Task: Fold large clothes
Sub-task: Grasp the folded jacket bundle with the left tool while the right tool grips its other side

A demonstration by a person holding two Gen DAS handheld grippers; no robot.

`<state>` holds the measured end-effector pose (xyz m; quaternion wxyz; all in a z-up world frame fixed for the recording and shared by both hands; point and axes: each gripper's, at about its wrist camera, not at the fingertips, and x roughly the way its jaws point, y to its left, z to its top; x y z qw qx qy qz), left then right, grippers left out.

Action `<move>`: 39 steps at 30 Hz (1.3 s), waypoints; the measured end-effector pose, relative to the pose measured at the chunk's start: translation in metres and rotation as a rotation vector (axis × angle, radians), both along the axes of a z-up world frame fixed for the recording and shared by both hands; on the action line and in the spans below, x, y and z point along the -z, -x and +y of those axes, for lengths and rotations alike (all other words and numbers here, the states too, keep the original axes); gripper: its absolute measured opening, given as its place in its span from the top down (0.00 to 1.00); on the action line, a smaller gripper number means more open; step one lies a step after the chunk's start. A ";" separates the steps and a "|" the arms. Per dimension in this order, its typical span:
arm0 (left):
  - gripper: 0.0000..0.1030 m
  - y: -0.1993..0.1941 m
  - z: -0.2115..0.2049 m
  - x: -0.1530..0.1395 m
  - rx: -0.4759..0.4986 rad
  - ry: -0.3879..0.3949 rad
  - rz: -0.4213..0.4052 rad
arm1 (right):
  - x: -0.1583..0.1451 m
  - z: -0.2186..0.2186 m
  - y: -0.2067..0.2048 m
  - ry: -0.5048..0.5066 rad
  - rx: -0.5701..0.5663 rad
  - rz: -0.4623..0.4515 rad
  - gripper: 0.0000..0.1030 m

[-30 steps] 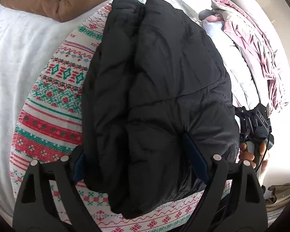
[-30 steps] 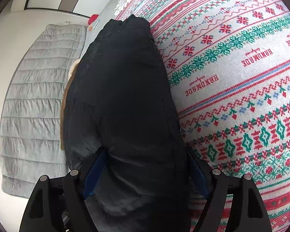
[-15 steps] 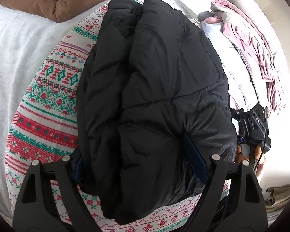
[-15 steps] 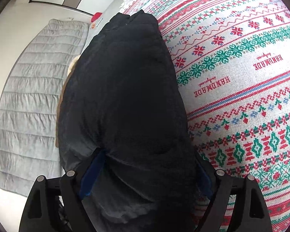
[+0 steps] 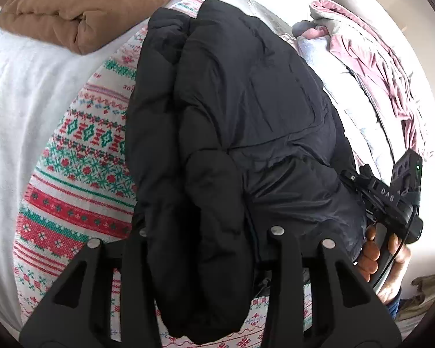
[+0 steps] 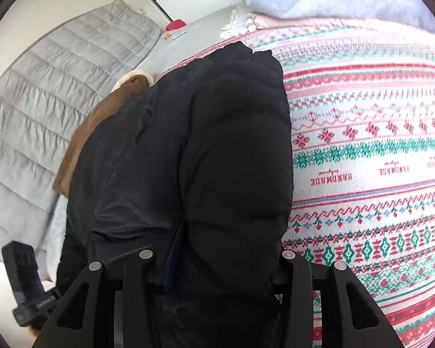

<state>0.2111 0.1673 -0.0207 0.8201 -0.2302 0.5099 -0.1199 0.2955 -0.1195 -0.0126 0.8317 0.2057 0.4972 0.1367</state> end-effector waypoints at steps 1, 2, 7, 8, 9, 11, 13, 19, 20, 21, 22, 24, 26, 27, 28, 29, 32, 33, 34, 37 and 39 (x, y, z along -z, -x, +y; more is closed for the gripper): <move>0.56 0.000 0.002 0.003 -0.008 0.019 0.012 | -0.001 0.004 0.001 0.018 -0.003 -0.006 0.57; 0.54 -0.001 0.004 0.004 -0.014 0.029 0.023 | -0.002 0.008 0.001 0.037 -0.007 -0.013 0.57; 0.46 -0.003 -0.003 0.006 -0.012 0.019 0.029 | -0.007 0.024 0.004 0.109 -0.016 -0.040 0.58; 0.44 -0.003 -0.005 0.006 -0.010 0.016 0.030 | -0.006 0.024 0.004 0.111 -0.016 -0.040 0.58; 0.42 -0.004 -0.007 0.006 -0.012 0.014 0.032 | -0.005 0.024 0.005 0.109 -0.016 -0.038 0.58; 0.39 -0.006 -0.009 0.008 -0.014 0.017 0.038 | -0.004 0.024 0.005 0.102 -0.014 -0.032 0.58; 0.37 -0.007 -0.008 0.010 -0.021 0.026 0.045 | -0.005 0.026 0.005 0.102 -0.013 -0.031 0.58; 0.32 -0.009 -0.006 0.016 -0.043 0.058 0.051 | -0.002 0.022 0.005 0.117 -0.014 -0.035 0.58; 0.30 -0.009 -0.005 0.016 -0.047 0.055 0.052 | -0.001 0.022 0.004 0.118 -0.014 -0.035 0.58; 0.28 -0.008 -0.005 0.017 -0.050 0.056 0.048 | -0.001 0.017 0.006 0.118 -0.016 -0.035 0.58; 0.28 -0.008 -0.006 0.017 -0.051 0.055 0.046 | -0.001 0.017 0.006 0.120 -0.016 -0.035 0.58; 0.27 -0.008 -0.007 0.017 -0.053 0.049 0.043 | 0.000 0.018 0.005 0.122 -0.016 -0.036 0.58; 0.27 -0.009 -0.009 0.016 -0.053 0.043 0.043 | 0.001 0.019 0.005 0.126 -0.016 -0.036 0.58; 0.28 -0.009 -0.011 0.015 -0.054 0.038 0.044 | 0.001 0.019 0.005 0.127 -0.017 -0.037 0.58; 0.29 -0.009 -0.012 0.014 -0.052 0.029 0.042 | 0.001 0.019 0.005 0.128 -0.017 -0.038 0.58; 0.32 -0.009 -0.014 0.013 -0.048 0.017 0.038 | 0.000 0.019 0.005 0.130 -0.018 -0.039 0.58; 0.45 -0.007 -0.021 0.006 -0.039 -0.037 0.011 | -0.001 0.020 0.006 0.143 -0.023 -0.050 0.58; 0.50 -0.006 -0.022 0.004 -0.040 -0.053 0.000 | -0.002 0.020 0.007 0.150 -0.026 -0.055 0.59; 0.54 -0.006 -0.024 0.002 -0.042 -0.063 -0.010 | -0.004 0.022 0.008 0.161 -0.030 -0.064 0.59; 0.64 -0.005 -0.023 -0.004 -0.053 -0.083 -0.026 | -0.008 0.027 0.010 0.194 -0.042 -0.089 0.61; 0.71 -0.003 -0.022 -0.008 -0.069 -0.105 -0.047 | -0.011 0.031 0.012 0.210 -0.047 -0.105 0.64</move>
